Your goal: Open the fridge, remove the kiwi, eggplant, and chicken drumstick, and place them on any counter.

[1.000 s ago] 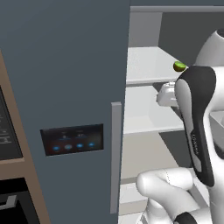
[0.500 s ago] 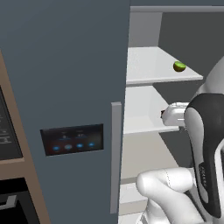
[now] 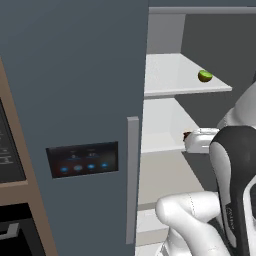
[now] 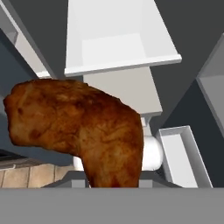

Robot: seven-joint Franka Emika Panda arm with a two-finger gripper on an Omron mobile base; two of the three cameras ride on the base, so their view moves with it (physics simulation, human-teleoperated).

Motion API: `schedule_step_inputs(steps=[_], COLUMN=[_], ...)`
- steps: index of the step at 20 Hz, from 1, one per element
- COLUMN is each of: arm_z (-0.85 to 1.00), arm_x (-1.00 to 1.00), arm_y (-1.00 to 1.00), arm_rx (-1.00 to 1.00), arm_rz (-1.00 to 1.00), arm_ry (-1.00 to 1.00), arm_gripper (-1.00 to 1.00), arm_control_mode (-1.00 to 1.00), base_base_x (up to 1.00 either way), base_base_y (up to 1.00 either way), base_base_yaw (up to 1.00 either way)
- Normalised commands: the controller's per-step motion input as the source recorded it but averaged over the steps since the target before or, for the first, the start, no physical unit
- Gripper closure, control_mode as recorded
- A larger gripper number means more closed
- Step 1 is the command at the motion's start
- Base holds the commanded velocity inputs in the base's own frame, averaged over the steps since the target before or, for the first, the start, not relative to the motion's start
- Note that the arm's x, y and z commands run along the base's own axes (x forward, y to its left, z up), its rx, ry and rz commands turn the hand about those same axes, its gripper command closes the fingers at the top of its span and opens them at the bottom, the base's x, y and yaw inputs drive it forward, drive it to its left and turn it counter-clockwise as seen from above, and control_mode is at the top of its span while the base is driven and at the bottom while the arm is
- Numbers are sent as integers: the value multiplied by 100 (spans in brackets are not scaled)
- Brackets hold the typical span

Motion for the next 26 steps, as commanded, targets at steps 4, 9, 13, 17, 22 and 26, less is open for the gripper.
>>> schedule_step_inputs(steps=[4,9,13,17,22,26], arm_z=[-2,-9,-2,0,0,0], arm_x=[0,0,0,0,0,1], arm_y=[0,0,-1,-2,0,0], arm_rx=[-3,-4,-3,-5,-1,3], arm_rz=[0,0,0,0,0,0], arm_ry=[-10,-11,-9,-10,-2,4], arm_gripper=[100,100,100,100,100,100], arm_control_mode=[-100,-100,-100,-100,-100,-100], base_base_x=[0,0,0,0,0,0], base_base_y=[0,0,0,0,0,0], base_base_yaw=[0,0,0,0,0,0])
